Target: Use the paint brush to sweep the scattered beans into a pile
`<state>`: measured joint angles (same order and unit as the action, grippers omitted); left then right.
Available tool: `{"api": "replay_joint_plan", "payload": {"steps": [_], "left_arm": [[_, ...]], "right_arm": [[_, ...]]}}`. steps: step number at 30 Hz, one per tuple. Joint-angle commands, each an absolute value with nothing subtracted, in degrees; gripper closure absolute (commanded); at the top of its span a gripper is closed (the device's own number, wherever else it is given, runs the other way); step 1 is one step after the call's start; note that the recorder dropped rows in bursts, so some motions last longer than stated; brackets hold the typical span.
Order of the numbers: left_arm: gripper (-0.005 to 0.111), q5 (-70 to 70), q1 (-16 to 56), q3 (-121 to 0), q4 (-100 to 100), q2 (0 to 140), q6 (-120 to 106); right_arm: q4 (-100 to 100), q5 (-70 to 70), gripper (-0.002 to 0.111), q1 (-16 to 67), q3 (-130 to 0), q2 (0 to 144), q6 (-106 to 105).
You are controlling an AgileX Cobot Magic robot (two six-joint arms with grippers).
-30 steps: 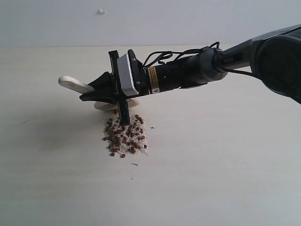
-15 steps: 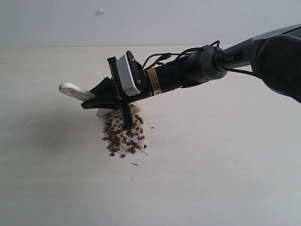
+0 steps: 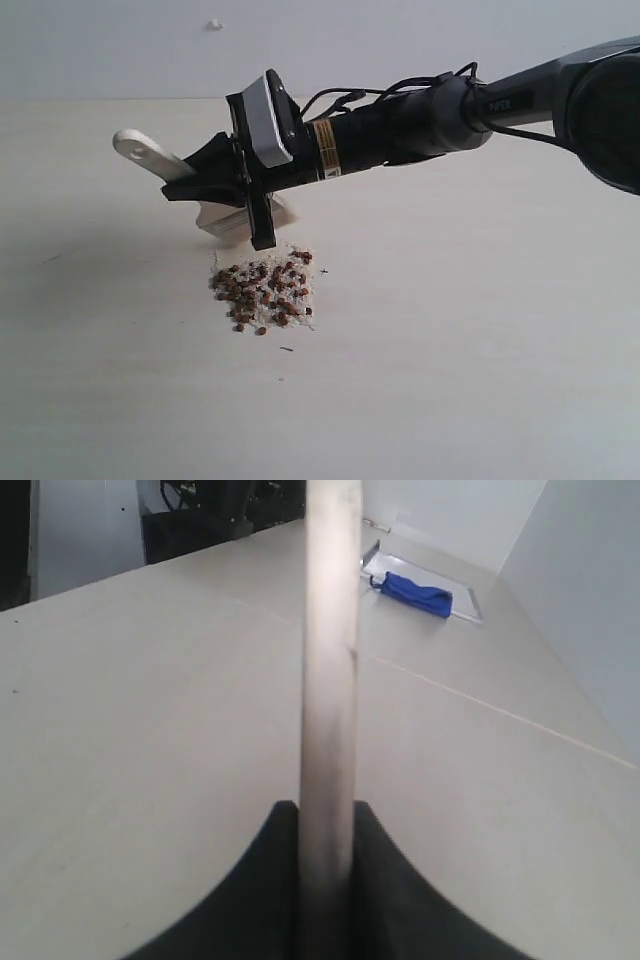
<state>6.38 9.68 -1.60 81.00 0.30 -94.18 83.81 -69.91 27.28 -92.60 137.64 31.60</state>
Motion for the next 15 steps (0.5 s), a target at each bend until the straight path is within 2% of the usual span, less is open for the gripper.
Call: {"api": "replay_joint_plan", "payload": {"steps": [1,15], "left_arm": [[0.107,5.86,10.01,-1.35,80.99,0.00,-94.01],[0.107,5.86,10.01,-1.35,80.99,0.00,-94.01]], "right_arm": [[81.59,-69.96,0.108,27.32,-92.37,138.95,23.45],[75.10,-69.96,0.108,29.11,-92.37,142.79,20.41]]}}
